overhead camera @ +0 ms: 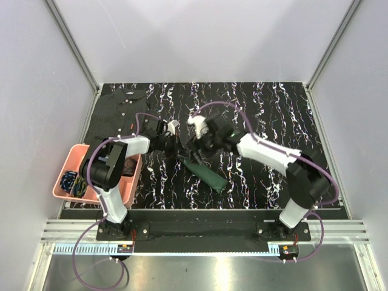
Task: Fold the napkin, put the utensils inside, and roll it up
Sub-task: Roll the napkin with the utensil
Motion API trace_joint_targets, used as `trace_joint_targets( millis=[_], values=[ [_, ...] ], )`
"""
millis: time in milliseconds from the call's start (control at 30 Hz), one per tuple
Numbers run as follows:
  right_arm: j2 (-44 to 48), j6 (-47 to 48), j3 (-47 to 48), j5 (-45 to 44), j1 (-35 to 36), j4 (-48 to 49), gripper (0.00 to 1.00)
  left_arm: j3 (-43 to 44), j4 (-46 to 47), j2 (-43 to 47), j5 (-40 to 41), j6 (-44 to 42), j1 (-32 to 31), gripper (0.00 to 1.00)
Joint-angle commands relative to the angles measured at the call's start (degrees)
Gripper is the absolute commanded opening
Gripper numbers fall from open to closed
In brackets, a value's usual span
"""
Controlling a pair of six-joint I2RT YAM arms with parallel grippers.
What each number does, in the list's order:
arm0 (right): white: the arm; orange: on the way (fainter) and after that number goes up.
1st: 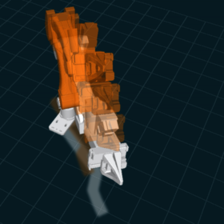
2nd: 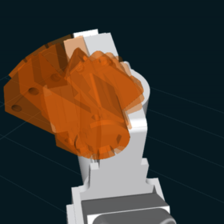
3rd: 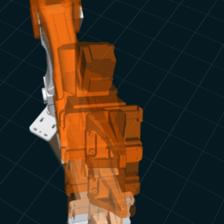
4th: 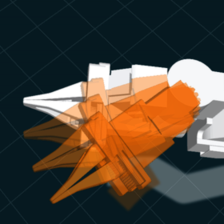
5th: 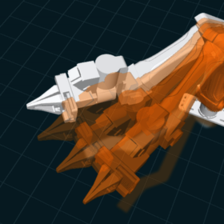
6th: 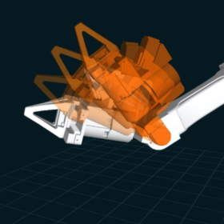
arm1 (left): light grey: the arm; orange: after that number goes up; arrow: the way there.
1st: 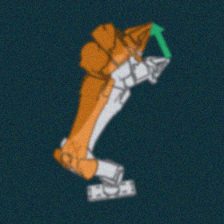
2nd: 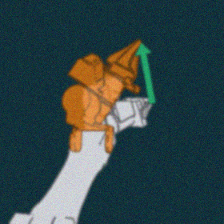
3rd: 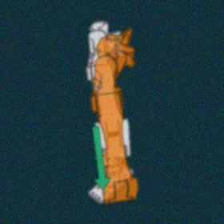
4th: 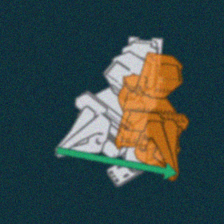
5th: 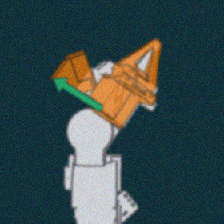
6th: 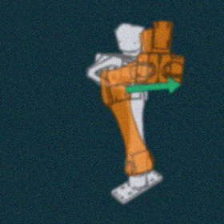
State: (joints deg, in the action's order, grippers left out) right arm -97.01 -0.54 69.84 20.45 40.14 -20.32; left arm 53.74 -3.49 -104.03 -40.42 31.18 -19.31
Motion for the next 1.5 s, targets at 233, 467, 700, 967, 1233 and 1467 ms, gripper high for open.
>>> trace_joint_targets(
  millis=[233,467,700,967,1233,1467],
  values=[
    [-2.7,7.7,-6.5,-40.3,18.5,5.5,0.78,5.6,-0.8,-4.7,-3.6,1.7,1.5,0.00],
    [-6.9,8.2,-7.3,-41.6,18.8,6.7,0.75,6.6,-1.8,-5.0,-4.4,1.2,1.6,0.00],
    [-10.0,5.7,-7.3,-35.9,16.0,6.3,0.64,7.2,-2.3,-4.7,-5.4,0.5,1.6,0.18],
    [-8.9,0.9,-10.3,-2.6,6.8,7.9,0.48,7.4,-2.4,0.6,-1.6,-1.2,2.9,0.69],
    [-13.0,-2.4,-9.5,17.3,0.3,9.5,0.46,4.1,-0.7,5.3,0.6,-3.8,3.1,0.77],
    [-17.5,-3.2,-6.9,27.4,-4.8,9.6,0.45,0.5,0.7,5.0,-0.3,-3.9,3.1,0.75]
  ],
)
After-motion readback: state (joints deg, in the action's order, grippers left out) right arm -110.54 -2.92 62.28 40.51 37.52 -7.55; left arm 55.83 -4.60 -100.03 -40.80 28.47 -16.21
